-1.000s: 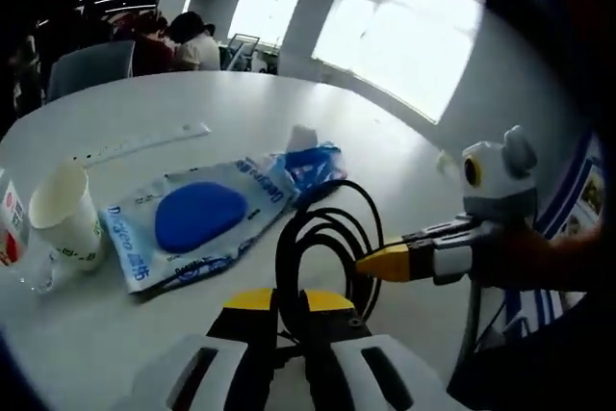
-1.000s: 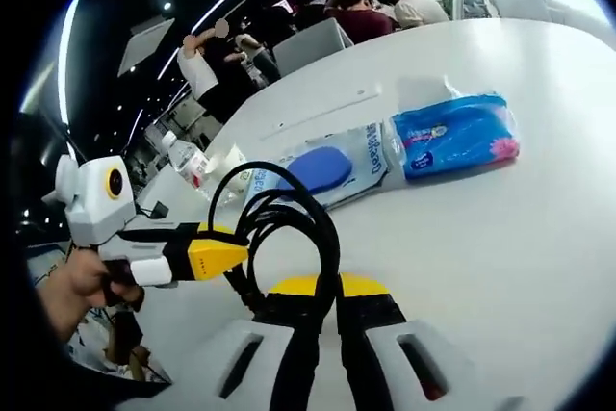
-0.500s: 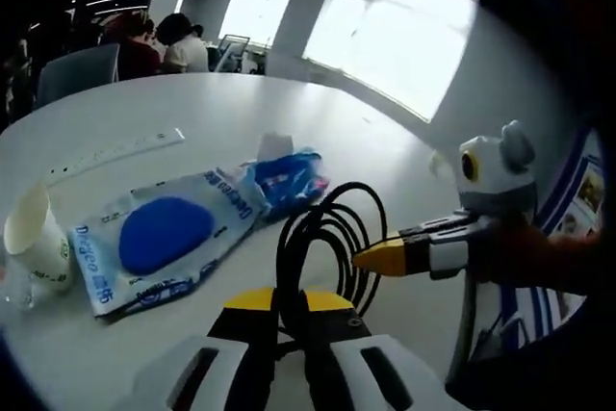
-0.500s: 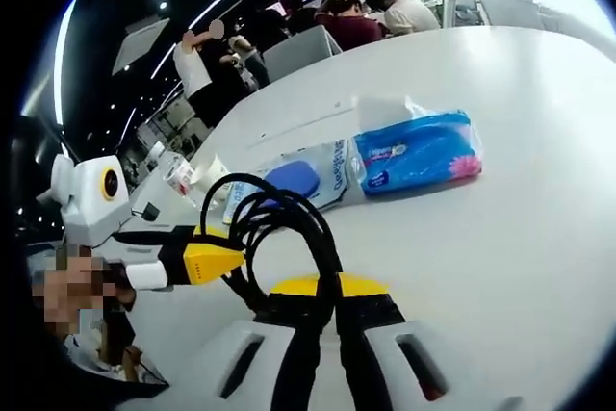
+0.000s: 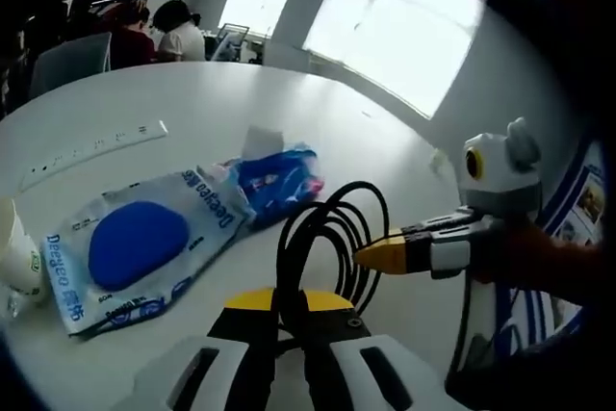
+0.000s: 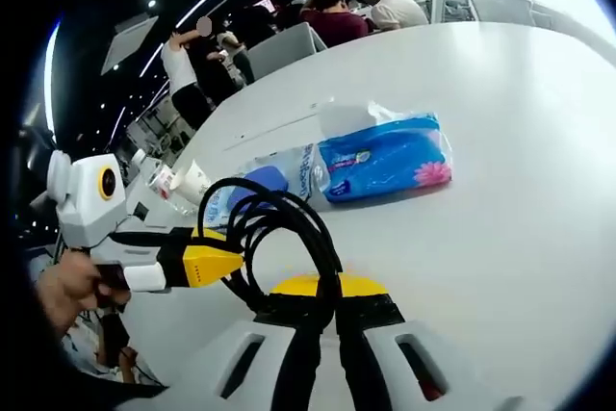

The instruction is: Arrange the tabletop items into an orderly group along one side of the table until the central work area is clear of visible clutter.

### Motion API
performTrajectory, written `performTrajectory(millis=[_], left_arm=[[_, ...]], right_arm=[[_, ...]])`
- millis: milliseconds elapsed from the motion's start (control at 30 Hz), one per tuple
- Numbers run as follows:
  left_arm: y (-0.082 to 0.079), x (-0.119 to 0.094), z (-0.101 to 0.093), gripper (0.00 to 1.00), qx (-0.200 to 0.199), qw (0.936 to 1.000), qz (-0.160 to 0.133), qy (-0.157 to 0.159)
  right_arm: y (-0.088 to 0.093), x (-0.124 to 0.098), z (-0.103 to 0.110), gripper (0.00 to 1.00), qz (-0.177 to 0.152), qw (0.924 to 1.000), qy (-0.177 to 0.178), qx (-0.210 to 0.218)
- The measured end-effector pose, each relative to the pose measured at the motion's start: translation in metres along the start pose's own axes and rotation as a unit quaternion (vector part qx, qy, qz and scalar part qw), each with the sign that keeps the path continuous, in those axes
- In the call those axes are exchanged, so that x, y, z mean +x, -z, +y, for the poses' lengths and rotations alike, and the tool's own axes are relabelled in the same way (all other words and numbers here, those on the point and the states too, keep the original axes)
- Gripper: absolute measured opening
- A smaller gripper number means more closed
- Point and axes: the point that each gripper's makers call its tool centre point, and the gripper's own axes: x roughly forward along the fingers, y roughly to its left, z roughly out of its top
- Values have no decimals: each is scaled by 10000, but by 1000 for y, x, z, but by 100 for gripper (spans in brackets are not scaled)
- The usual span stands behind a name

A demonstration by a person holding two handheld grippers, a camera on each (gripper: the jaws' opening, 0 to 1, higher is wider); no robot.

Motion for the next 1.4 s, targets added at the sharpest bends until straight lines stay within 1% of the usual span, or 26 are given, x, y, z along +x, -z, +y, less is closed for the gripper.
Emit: performTrajectory(millis=[100,133,233,333,400,433,467,567,600,667,733,767,800,833,867,967,1000,1067,1133,1167,1200,1267,1300,1333,1400], left_arm=[[6,7,1,6,-196,9997,138,10],[8,10,2,6,-216,9996,165,-4],[9,13,7,6,-316,9993,171,-53],[11,20,12,6,-357,9992,178,-97],[11,23,12,7,-401,9990,166,-117],[12,24,12,7,-409,9989,182,-129],[13,25,13,7,-384,9989,204,-150],[13,25,17,8,-229,9993,181,-224],[13,26,18,8,-192,9994,181,-237],[14,27,19,9,-168,9994,184,-235],[13,26,22,9,95,9994,174,-301],[12,26,23,9,259,9991,129,-323],[12,25,22,9,310,9990,99,-320],[11,24,22,10,296,9990,61,-339],[10,22,23,12,311,9989,2,-361],[6,16,19,16,284,9991,-146,-288],[5,13,18,17,318,9989,-172,-295],[4,7,17,20,395,9985,-232,-315],[4,-1,16,23,492,9977,-324,-339],[4,-7,17,24,538,9971,-375,-387],[4,-9,18,25,549,9969,-392,-402],[4,-19,22,24,486,9963,-504,-506],[4,-24,23,24,440,9959,-565,-550],[3,-30,26,25,428,9947,-673,-652],[8,-40,29,26,452,9936,-734,-725]], right_arm=[[5,8,-9,0,188,9998,54,62],[5,10,-10,0,190,9998,53,47],[8,14,-11,0,265,9996,41,23],[8,17,-12,1,296,9994,83,-170],[7,24,-17,1,310,9983,196,-451],[9,23,-18,2,330,9975,235,-574],[10,24,-19,2,346,9968,248,-674],[6,28,-20,3,311,9972,214,-648],[4,33,-21,3,285,9970,193,-693],[4,33,-19,4,300,9965,183,-760],[3,34,-23,6,286,9949,259,-930],[0,35,-26,6,204,9938,359,-1037],[-1,34,-24,5,165,9933,297,-1103],[-5,35,-21,6,23,9930,221,-1162],[-4,33,-18,7,-4,9934,149,-1134],[-5,29,-11,17,-110,9932,-14,-1158],[-5,26,-7,21,-161,9923,-84,-1223],[-3,24,-2,27,-181,9911,-148,-1310],[-5,22,0,32,-271,9890,-194,-1443],[-6,18,5,35,-362,9873,-227,-1529],[-6,17,6,38,-377,9870,-228,-1545],[-6,13,7,42,-416,9860,-225,-1597],[-8,7,10,43,-451,9853,-221,-1632],[-9,4,11,44,-511,9845,-220,-1662],[-9,7,8,48,-551,9838,-214,-1690]])
